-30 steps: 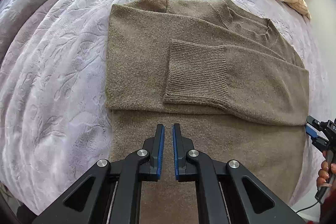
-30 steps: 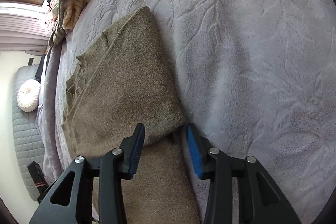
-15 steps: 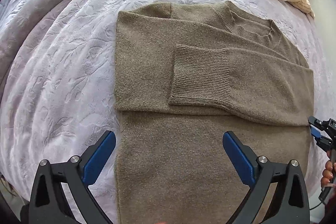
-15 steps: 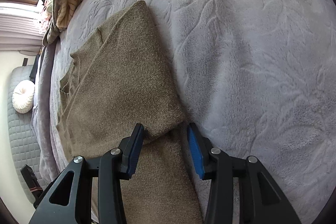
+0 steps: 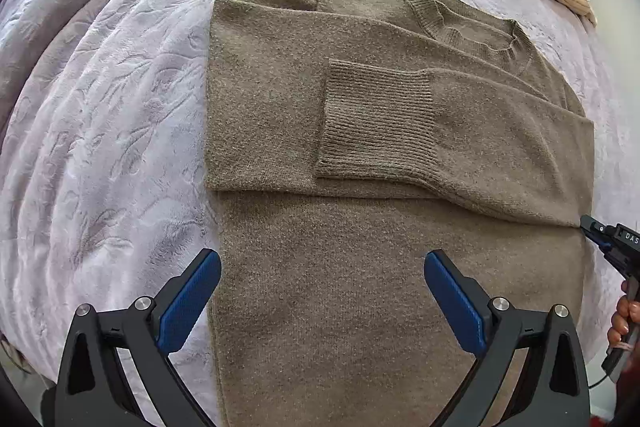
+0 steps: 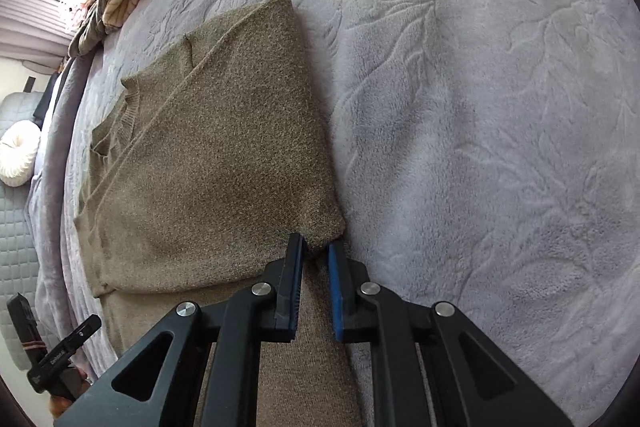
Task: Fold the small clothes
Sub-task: 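Open both tools and lift them off the folded sweater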
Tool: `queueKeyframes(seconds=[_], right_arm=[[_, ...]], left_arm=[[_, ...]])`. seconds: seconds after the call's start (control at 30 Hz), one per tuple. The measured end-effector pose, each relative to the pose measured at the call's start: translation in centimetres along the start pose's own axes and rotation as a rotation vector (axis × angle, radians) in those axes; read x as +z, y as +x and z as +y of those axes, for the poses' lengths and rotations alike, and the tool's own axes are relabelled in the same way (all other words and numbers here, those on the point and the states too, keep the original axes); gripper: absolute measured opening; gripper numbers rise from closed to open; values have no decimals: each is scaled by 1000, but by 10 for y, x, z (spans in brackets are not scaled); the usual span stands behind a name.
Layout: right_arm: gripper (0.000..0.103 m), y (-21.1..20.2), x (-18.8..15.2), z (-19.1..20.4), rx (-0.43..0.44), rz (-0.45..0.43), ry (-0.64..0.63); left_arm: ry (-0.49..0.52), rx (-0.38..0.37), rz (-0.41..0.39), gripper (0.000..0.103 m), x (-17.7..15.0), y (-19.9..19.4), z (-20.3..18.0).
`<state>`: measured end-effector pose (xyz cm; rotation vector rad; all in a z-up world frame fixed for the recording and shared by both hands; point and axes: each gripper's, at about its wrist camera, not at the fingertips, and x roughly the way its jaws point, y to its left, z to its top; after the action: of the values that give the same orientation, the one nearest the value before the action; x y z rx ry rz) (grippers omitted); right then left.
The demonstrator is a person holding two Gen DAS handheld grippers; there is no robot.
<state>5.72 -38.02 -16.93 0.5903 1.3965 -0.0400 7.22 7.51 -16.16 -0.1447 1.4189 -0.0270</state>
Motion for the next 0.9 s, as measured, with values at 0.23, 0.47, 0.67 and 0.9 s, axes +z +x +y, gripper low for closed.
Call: queueKeyframes(seconds=[0.23,0.47,0.67,0.9], right_arm=[[16,-9,-5,-5,-38,12,16],[16,-21,-15,-11,-41,23,50],[20,-29,-31,-5,-28,37,56],[36,-30,-56,19,-22,71,-6]], left_arm=[[13,12,2,101,-8,-7,-1],[25,15,9,101,-12,-14,1],[35,15,9,101,-18,-22,1],[46,2,17,101,-24,-27,-2]])
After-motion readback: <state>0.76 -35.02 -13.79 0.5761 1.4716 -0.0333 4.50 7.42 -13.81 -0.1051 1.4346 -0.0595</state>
